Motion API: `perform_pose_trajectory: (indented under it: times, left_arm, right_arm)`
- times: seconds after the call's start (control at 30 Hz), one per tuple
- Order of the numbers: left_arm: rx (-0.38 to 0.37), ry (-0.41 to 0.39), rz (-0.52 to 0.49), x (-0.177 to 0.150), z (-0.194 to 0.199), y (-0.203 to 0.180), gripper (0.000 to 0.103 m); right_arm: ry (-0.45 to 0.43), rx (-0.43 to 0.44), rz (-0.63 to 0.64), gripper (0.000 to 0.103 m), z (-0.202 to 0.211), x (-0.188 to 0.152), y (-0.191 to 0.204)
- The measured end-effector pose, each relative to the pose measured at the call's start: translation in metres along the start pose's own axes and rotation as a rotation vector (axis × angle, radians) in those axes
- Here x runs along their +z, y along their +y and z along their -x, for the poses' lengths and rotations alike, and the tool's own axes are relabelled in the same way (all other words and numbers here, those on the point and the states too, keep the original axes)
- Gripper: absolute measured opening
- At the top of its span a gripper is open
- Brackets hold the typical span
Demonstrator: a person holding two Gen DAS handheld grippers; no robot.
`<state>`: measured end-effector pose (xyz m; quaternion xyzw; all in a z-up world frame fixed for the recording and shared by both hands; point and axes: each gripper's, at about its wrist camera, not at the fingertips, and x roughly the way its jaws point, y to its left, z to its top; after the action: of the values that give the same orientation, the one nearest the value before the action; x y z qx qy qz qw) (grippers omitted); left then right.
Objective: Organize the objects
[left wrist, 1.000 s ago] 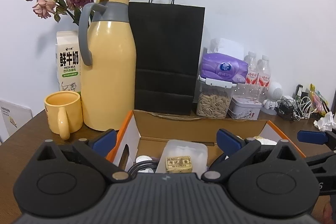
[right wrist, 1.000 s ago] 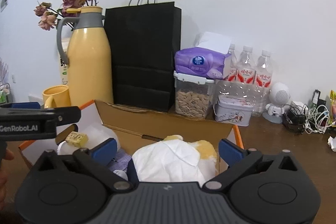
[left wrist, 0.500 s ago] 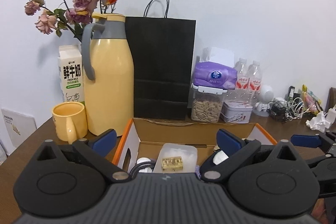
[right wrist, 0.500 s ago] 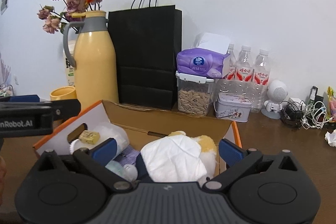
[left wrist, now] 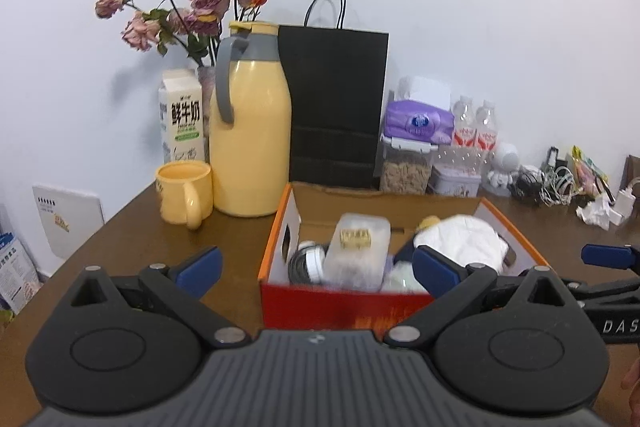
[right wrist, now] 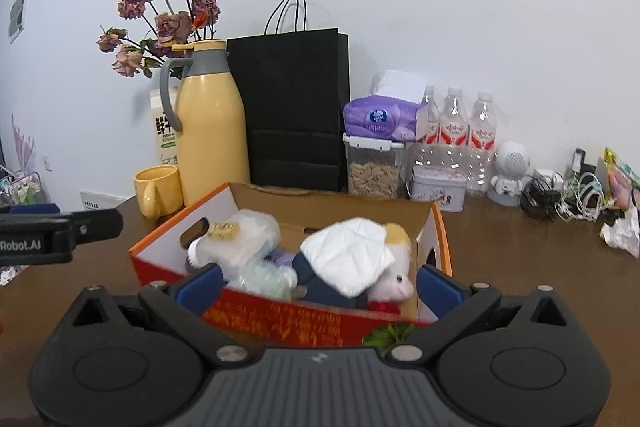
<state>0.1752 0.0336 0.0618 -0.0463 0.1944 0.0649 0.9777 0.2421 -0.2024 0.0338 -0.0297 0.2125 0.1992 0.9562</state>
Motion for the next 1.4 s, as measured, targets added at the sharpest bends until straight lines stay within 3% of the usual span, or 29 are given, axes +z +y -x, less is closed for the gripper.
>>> perform_pose_trajectory:
  times: [0.37, 0.7, 1.4]
  left_arm:
    - [0.007, 0.111, 0.001, -0.036, 0.027, 0.011, 0.103]
    - [-0.001, 0.157, -0.013, -0.051, 0.036, 0.010, 0.103]
    - [-0.005, 0.168, -0.025, -0.052, 0.035, 0.006, 0.103]
  right_arm:
    - [0.074, -0.011, -0.025, 0.103, 0.034, -0.033, 0.009]
    - [0.106, -0.022, -0.050, 0.103, 0.043, -0.044, 0.010]
    - [0.123, -0.017, -0.049, 0.103, 0.041, -0.048, 0.009]
